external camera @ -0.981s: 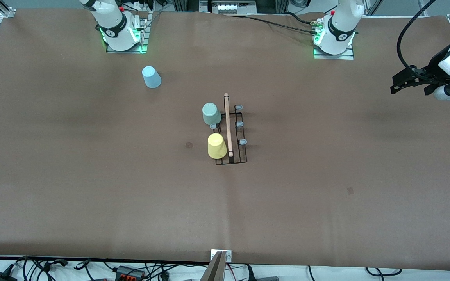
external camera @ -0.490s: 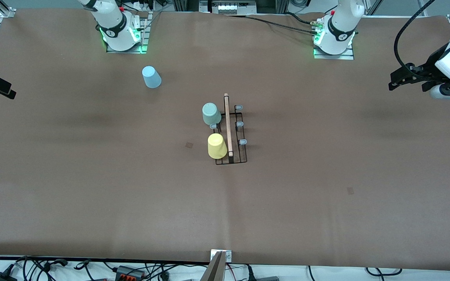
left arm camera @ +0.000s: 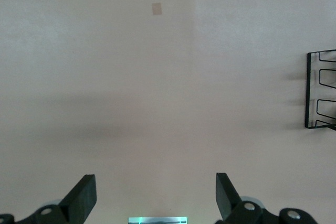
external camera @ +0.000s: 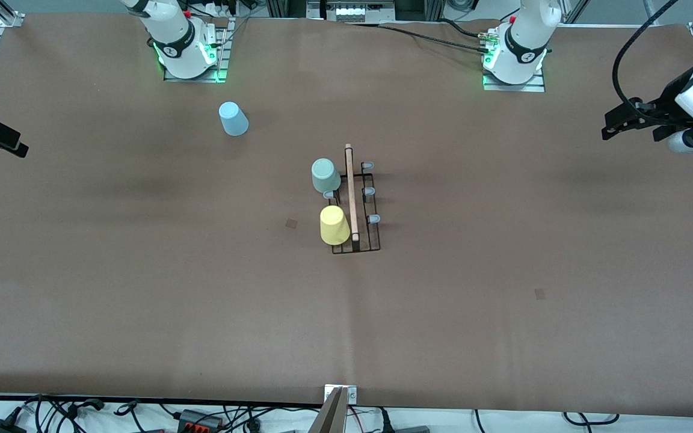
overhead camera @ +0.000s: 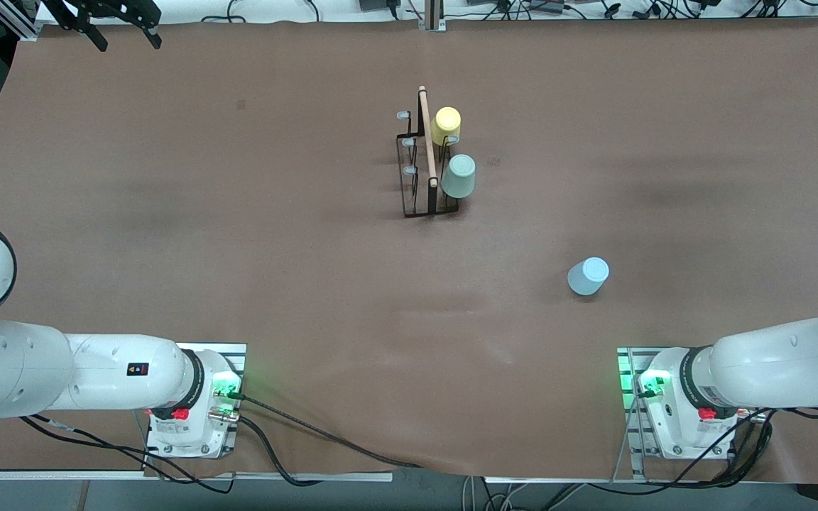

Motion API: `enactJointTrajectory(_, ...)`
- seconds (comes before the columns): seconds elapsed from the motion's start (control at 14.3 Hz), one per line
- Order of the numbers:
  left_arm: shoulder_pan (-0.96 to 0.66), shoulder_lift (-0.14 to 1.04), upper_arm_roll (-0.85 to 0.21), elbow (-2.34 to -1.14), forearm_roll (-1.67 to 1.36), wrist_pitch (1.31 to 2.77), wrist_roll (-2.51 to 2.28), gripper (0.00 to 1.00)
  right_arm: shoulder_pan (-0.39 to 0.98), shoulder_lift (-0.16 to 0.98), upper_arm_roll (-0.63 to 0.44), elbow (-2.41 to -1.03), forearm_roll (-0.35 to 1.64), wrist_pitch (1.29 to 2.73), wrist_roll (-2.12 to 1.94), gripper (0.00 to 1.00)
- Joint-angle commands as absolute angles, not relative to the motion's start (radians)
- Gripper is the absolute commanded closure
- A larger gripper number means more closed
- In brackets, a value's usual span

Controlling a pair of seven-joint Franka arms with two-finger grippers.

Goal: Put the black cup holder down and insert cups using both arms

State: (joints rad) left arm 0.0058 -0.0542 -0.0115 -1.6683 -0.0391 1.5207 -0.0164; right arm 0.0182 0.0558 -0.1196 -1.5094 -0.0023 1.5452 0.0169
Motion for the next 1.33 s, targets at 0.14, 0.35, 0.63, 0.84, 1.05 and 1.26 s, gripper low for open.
enactJointTrajectory(0.14, -0.006, -0.035, -0.021, -1.629, -0.025, 1.503, -0.023, 0.00, -0.049, 0.061, -0.078, -1.491, 0.006, 1.543, -0.005, 0.00)
enactJointTrajectory(0.35, -0.008, -0.035, -0.023, -1.628, -0.026, 1.502, -0.023, 0.00, -0.046, 0.061, -0.077, -1.490, 0.006, 1.533, -0.006, 0.00)
enactJointTrajectory(0.63, -0.008, -0.035, -0.025, -1.628, -0.026, 1.502, -0.021, 0.00, -0.045, 0.093, -0.075, -1.427, 0.003, 1.478, -0.005, 0.00)
enactJointTrajectory(0.84, -0.008, -0.035, -0.025, -1.628, -0.026, 1.500, -0.021, 0.00, -0.046, 0.127, -0.077, -1.362, 0.006, 1.442, -0.003, 0.00)
enactJointTrajectory(1.05, -0.008, -0.035, -0.025, -1.628, -0.028, 1.500, -0.021, 0.00, -0.046, 0.127, -0.077, -1.371, 0.014, 1.445, 0.005, 0.00)
enactJointTrajectory(1.26, -0.008, -0.035, -0.025, -1.628, -0.028, 1.500, -0.023, 0.00, -0.045, 0.127, -0.077, -1.370, 0.012, 1.448, 0.003, 0.00)
